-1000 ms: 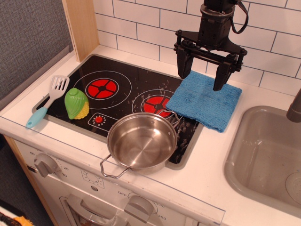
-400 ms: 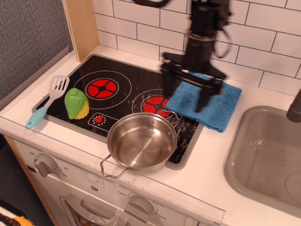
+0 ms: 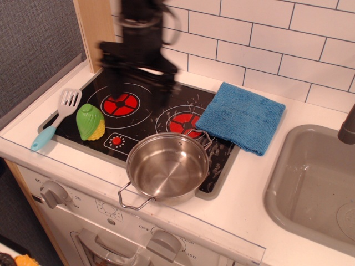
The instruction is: Place the green and yellow vegetable to the left of the blue cloth.
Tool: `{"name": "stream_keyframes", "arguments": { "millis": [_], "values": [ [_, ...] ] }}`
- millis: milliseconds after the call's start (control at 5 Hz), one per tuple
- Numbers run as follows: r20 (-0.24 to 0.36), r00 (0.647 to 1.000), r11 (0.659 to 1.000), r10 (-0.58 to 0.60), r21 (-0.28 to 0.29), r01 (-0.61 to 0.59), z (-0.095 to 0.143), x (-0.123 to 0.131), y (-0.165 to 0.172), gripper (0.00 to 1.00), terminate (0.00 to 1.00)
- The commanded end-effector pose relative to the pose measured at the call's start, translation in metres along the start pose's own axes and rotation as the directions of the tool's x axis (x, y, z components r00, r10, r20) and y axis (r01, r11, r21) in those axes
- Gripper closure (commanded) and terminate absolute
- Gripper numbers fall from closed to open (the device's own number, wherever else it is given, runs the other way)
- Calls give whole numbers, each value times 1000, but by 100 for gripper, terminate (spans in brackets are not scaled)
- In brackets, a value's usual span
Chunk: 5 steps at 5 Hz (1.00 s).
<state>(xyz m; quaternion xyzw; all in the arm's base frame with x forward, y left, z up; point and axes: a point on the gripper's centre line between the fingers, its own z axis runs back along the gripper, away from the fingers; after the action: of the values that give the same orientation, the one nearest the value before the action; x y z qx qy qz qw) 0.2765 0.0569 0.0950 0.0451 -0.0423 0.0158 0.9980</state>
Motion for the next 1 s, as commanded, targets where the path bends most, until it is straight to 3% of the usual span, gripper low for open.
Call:
{"name": "stream_keyframes", "arguments": {
  "millis": [0,400,800],
  "values": [
    [45,995,996,87,-41,-85,-16,-31,57,0,0],
    [25,990,989,141,-56,-139,-40,-28,76,0,0],
    [1,989,988,147,-53,-147,-59,-12,74,0,0]
  ]
}}
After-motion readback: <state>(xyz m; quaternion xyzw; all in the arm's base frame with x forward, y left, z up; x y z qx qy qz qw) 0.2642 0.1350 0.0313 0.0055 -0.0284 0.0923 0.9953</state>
